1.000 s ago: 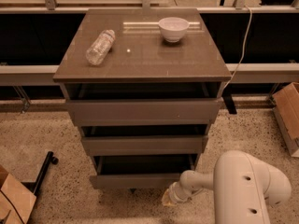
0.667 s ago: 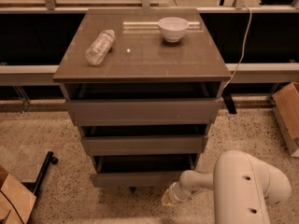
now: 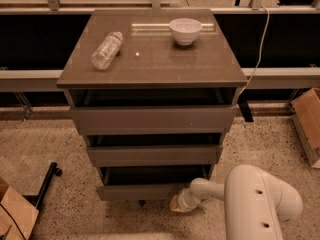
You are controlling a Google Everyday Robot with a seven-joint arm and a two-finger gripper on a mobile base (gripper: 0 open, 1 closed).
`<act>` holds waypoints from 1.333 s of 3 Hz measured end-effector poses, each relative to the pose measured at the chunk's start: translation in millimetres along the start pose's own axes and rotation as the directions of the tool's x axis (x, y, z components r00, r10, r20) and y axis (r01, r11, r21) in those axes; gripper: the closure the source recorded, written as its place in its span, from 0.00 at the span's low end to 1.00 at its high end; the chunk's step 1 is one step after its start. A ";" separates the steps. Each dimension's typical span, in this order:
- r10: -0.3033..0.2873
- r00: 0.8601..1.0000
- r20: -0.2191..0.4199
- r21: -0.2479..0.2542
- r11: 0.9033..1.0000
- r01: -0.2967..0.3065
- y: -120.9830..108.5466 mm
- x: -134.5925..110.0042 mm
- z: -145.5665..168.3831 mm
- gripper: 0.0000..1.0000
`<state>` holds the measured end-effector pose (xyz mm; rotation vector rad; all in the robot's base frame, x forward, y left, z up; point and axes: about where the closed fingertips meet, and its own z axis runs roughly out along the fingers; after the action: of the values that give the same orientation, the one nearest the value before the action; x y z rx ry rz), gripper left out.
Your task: Close bottom drawer
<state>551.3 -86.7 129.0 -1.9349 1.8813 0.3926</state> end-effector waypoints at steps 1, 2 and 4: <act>-0.020 0.997 0.072 0.008 1.000 0.020 -22.0 -0.6 15.3 1.00; -0.044 0.996 0.072 0.030 0.999 0.042 -42.4 7.6 9.2 1.00; -0.044 0.996 0.074 0.025 0.999 0.043 -40.2 6.5 11.6 0.81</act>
Offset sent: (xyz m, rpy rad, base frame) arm 0.0201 0.0073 -0.0100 0.0631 -0.0138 0.0171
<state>592.6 -86.7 119.6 -1.9152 1.7859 0.4217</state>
